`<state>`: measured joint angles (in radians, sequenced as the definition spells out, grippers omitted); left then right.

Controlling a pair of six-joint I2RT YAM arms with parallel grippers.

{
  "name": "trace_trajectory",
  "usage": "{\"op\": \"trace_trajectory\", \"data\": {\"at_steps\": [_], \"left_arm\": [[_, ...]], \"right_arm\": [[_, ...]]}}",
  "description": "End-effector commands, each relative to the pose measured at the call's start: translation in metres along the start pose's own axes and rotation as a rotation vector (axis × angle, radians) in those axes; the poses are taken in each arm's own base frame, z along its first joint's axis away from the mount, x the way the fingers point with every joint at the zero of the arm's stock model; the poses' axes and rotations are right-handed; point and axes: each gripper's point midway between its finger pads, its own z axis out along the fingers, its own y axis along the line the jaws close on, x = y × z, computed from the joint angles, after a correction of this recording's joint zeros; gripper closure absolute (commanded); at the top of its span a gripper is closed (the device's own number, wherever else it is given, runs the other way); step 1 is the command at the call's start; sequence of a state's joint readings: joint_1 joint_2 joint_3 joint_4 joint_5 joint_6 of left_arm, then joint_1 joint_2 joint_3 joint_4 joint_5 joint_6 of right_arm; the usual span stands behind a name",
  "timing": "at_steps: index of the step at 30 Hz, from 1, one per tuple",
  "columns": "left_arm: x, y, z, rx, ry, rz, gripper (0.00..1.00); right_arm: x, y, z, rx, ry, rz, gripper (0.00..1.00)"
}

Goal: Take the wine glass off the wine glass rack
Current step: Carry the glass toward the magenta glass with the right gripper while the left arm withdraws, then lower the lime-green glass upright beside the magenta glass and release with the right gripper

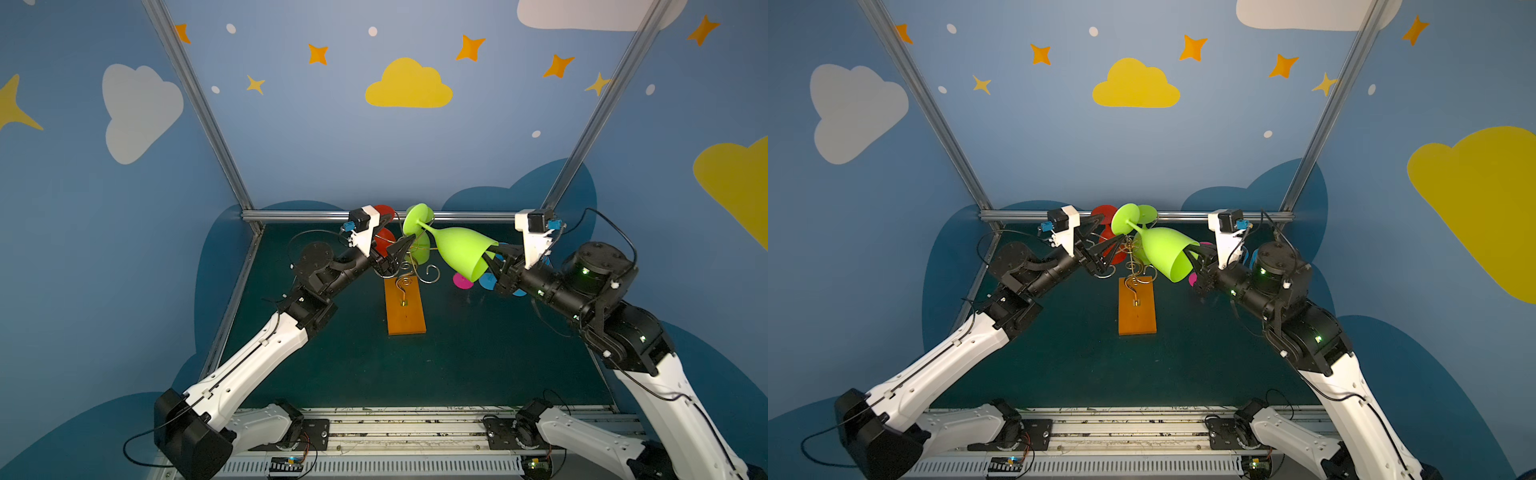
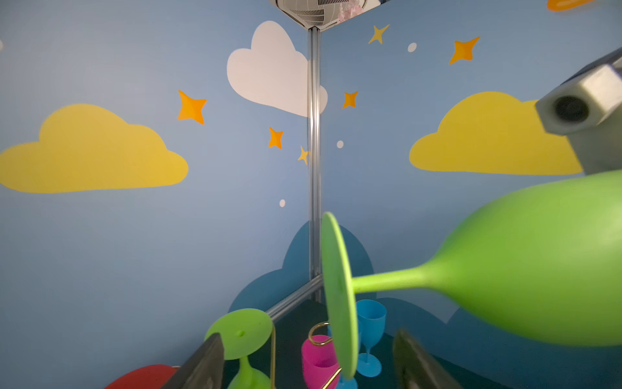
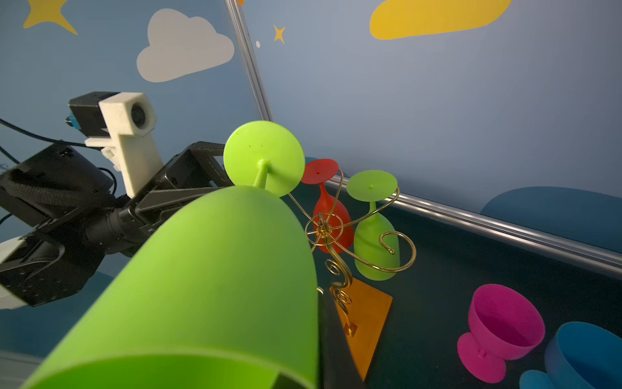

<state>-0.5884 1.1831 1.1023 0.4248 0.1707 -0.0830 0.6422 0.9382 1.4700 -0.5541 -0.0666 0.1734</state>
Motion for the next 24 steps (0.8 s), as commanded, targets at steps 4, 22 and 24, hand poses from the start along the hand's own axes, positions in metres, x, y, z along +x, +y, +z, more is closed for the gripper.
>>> {"op": "trace_trajectory", "data": {"at_steps": [4, 22, 24], "left_arm": [[-0.01, 0.043, -0.024, -0.218, -0.009, -0.034, 0.08], [0.001, 0.139, -0.132, -0.608, -0.011, -0.212, 0.03], [0.008, 0.143, -0.138, -0.627, 0.004, -0.249, 0.03]], "right_arm": [[-0.005, -0.015, -0.051, 0.113, -0.028, -0.046, 1.0], [0.133, -0.091, -0.108, 0.55, 0.559, -0.06, 1.0], [0.143, -0.097, -0.096, 0.571, 0.625, -0.073, 1.0]]}}
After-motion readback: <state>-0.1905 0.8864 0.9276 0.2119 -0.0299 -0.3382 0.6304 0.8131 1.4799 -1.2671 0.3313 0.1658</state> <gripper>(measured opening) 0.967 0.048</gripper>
